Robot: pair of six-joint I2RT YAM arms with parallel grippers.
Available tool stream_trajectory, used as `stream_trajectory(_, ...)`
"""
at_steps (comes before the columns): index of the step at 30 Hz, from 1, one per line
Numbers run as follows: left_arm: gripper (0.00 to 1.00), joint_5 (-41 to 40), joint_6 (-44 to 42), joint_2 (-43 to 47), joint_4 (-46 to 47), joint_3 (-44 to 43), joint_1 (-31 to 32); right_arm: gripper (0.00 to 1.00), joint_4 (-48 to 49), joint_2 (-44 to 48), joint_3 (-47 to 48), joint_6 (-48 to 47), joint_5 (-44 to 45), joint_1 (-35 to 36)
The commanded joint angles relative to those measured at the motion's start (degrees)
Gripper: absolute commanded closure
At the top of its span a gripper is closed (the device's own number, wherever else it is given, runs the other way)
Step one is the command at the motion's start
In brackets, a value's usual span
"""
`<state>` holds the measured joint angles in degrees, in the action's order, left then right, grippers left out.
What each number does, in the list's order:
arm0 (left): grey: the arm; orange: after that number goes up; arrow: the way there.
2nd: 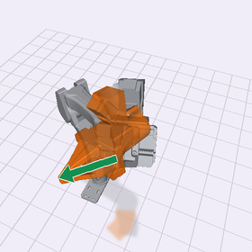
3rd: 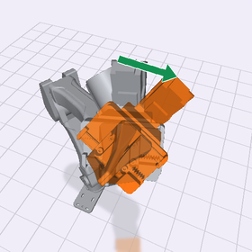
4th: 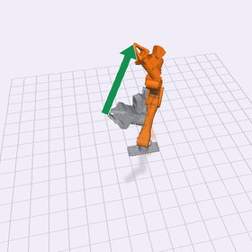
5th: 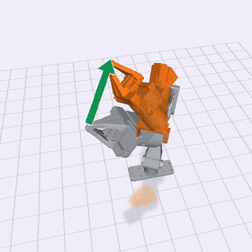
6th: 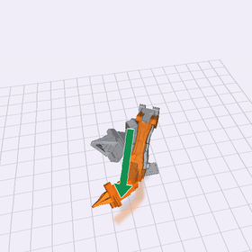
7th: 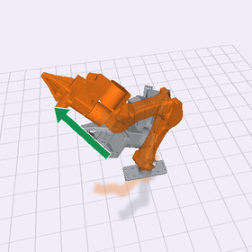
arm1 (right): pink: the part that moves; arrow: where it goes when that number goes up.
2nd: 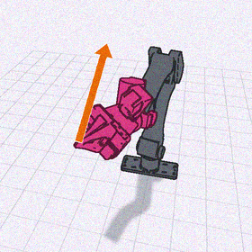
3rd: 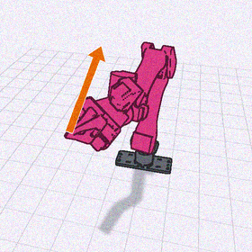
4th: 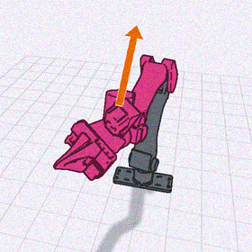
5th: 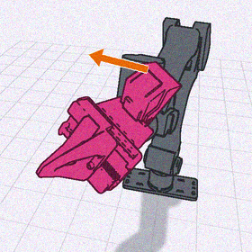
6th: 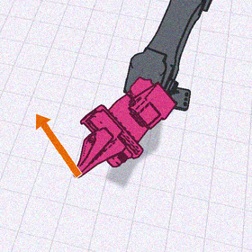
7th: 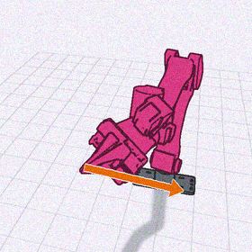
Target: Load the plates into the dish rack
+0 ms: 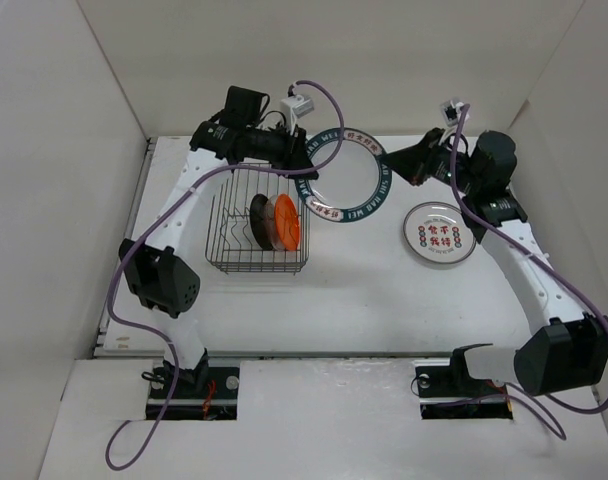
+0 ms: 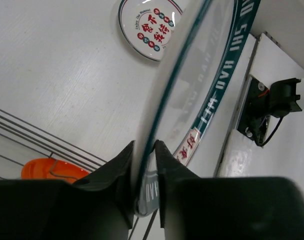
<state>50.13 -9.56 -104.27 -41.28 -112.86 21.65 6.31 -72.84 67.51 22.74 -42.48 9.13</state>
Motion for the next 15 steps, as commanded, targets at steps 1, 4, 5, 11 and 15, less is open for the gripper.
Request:
stream_trajectory(1, 0.89, 4.0, -1.2, 3.2, 2.0, -1.6, 0.0, 1.00, 9.1, 0.4, 0.7, 3.6, -3.6, 1.7)
stream_trajectory(4, 1.00, 4.0, 0.2, 4.4, 3.0, 0.4, 0.0, 1.00, 10.4, -0.2, 0.2, 4.1, -2.5, 2.8)
stream_trajectory(5, 1.00, 4.5, 0.8, 5.8, 4.3, 1.4, -0.6, 1.00, 10.4, -0.2, 0.2, 4.2, -1.8, 3.4)
stream_trajectory(11, 1.00, -9.0, 8.5, 15.0, 11.0, 11.2, -4.2, 0.00, 6.9, -1.6, 0.7, 4.9, 5.7, 4.7)
stream_trajectory(15, 1.00, -41.9, 8.5, 23.9, 11.0, 16.8, -7.0, 0.00, -1.5, -1.1, 1.2, 1.5, 15.4, 4.7)
